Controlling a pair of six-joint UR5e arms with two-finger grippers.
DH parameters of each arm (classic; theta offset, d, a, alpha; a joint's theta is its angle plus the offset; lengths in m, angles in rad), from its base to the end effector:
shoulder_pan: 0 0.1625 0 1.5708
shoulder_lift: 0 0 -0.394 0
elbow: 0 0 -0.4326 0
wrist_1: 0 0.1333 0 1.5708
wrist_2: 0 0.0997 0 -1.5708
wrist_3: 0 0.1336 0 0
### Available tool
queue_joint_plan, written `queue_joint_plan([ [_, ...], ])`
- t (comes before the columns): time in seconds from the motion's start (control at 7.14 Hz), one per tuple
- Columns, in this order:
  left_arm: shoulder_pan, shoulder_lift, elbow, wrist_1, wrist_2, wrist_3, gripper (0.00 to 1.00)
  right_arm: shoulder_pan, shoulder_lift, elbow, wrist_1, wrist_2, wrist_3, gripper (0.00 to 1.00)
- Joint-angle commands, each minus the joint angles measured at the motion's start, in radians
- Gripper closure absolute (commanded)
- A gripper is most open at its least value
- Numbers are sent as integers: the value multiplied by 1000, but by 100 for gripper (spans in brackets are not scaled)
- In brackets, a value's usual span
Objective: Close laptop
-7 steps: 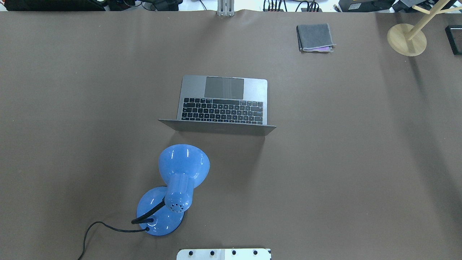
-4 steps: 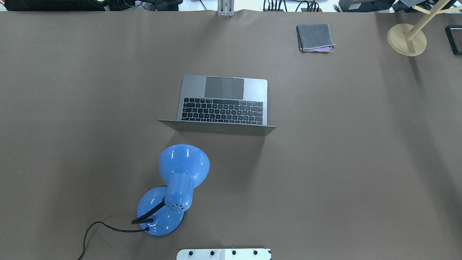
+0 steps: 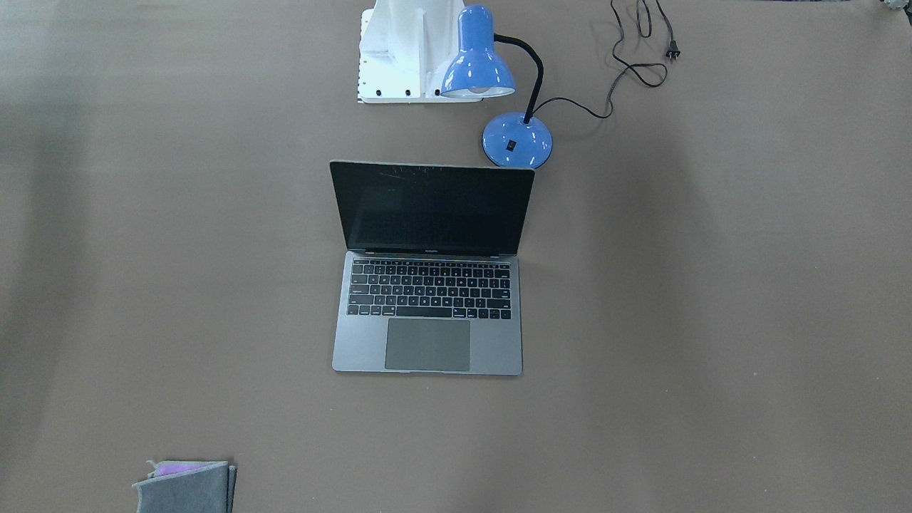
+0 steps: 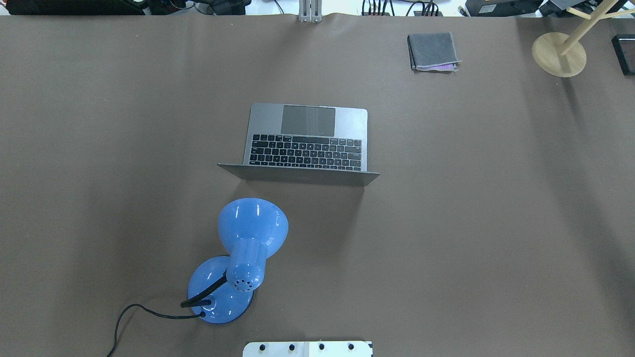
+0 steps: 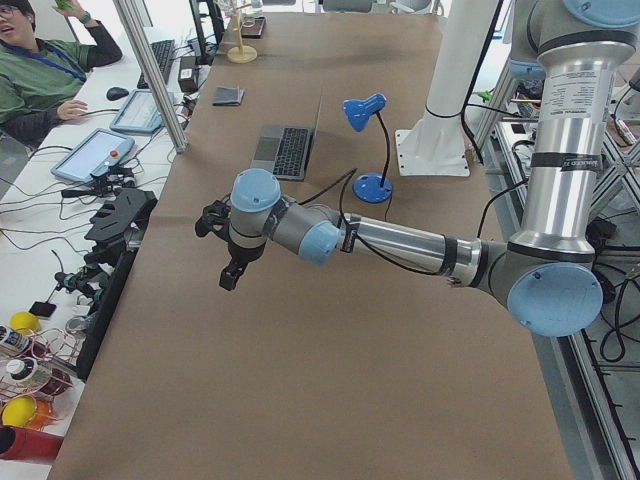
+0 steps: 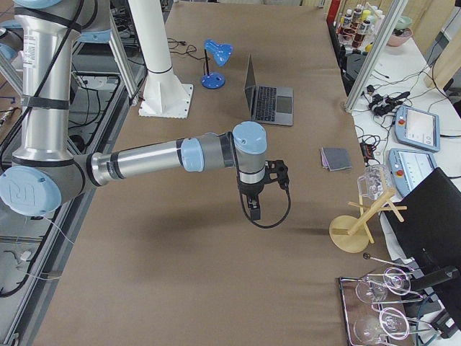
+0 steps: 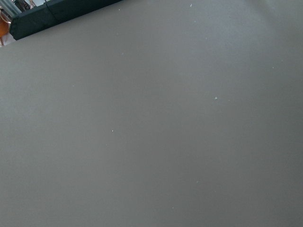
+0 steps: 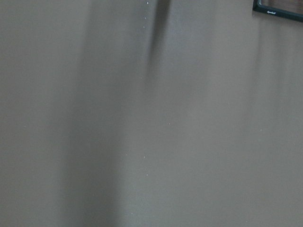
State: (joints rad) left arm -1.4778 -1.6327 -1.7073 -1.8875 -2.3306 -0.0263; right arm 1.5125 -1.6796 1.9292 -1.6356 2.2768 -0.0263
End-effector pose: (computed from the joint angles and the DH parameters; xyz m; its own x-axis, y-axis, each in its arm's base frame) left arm 0.0130 -0.5843 0.5056 0.6922 0.3822 -0.6121 -0.0626 0.8768 0.4767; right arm 0.0178 -0.4950 0.5289 0.7510 -0.1891 0.6327 0.0771 0.9767 0.2005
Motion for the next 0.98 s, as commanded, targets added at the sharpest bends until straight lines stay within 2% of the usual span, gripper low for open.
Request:
queue_joint_plan([
  [0.0,1,-9,-6,-12,-1,-1,2,0,17,11,0,0,0,0],
  [0.28,17,-12,-6,-86,-3,0,2,-12,21,20,0,6,0,0],
  [0.56,48,-47,-8,-90,-65,-6,2,-41,24,27,0,46,6,2],
  [0.7,57,-52,-8,-93,-138,-82,2,-41,24,37,0,105,41,14],
  [0.84,100,-77,-9,-113,-163,-171,2,-49,24,48,0,175,92,32],
])
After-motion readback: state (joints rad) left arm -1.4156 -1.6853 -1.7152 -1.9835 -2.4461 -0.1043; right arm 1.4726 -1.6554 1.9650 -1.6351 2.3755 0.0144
